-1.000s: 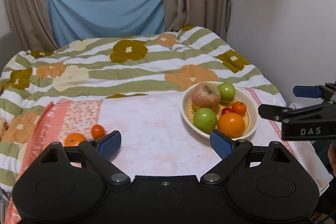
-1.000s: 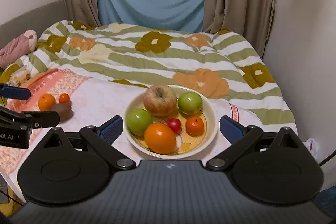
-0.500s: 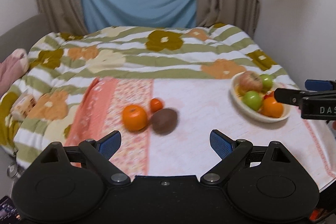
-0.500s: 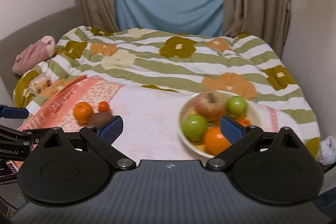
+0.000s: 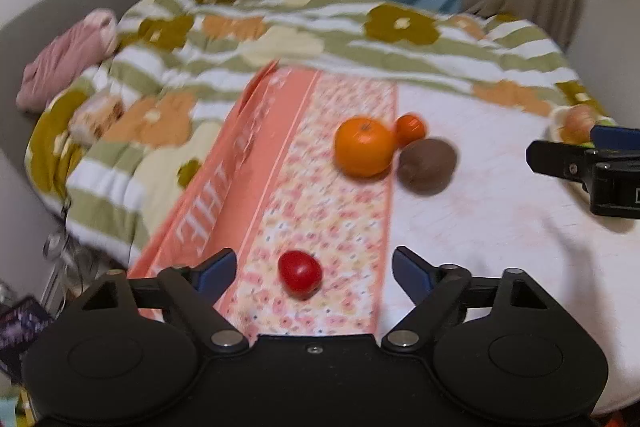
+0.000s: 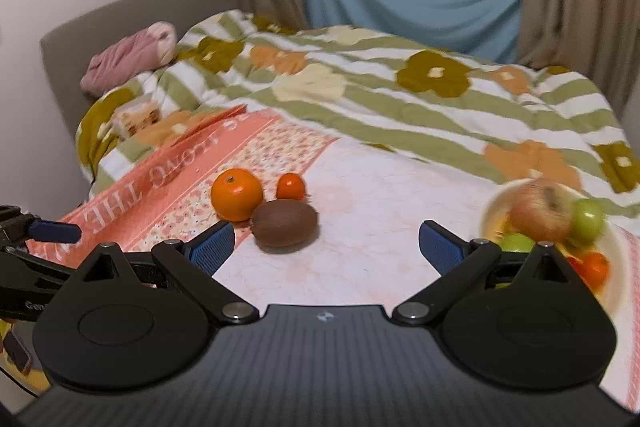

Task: Organize fruits
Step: 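Move both tools back toward the remaining fruits, then grasp a red cherry tomato with the left tool while the right tool grasps the kiwi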

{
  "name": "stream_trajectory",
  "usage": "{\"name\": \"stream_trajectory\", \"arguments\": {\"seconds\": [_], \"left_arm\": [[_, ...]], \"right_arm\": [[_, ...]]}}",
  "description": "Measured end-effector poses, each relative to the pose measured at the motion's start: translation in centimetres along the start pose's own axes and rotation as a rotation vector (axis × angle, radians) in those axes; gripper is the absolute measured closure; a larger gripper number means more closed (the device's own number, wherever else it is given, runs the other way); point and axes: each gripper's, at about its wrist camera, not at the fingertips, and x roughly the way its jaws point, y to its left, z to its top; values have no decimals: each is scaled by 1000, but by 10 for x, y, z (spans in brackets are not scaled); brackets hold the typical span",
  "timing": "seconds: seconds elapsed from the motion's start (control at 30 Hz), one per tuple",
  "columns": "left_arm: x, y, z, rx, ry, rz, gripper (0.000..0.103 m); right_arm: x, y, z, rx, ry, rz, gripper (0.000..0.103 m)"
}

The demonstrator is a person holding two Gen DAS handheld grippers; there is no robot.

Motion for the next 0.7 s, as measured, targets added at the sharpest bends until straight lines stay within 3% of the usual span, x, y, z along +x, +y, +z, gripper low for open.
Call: {"name": "stream_trajectory", "arguments": {"seconds": [0.2, 0.27, 0.5, 0.57, 0.63, 0.7], "left_arm": [[33, -2, -3, -86, 71, 56, 30], [40, -3, -3, -111, 85, 66, 41], [51, -1, -4, -176, 101, 101, 45], [51, -2, -2, -179, 94, 109, 61], [51, -4, -1, -180, 94, 117, 68], [51, -3, 0, -193, 99, 120, 68]], "right_arm": [[46, 0, 2, -51, 45, 70, 0], [59, -4, 1, -46, 63, 90, 0], [88, -11, -1, -54, 112, 125, 0], [92, -10, 0, -63, 121, 135, 0], [97, -10, 0, -71, 124, 141, 0], [100, -9, 2, -79, 126, 146, 0]]}}
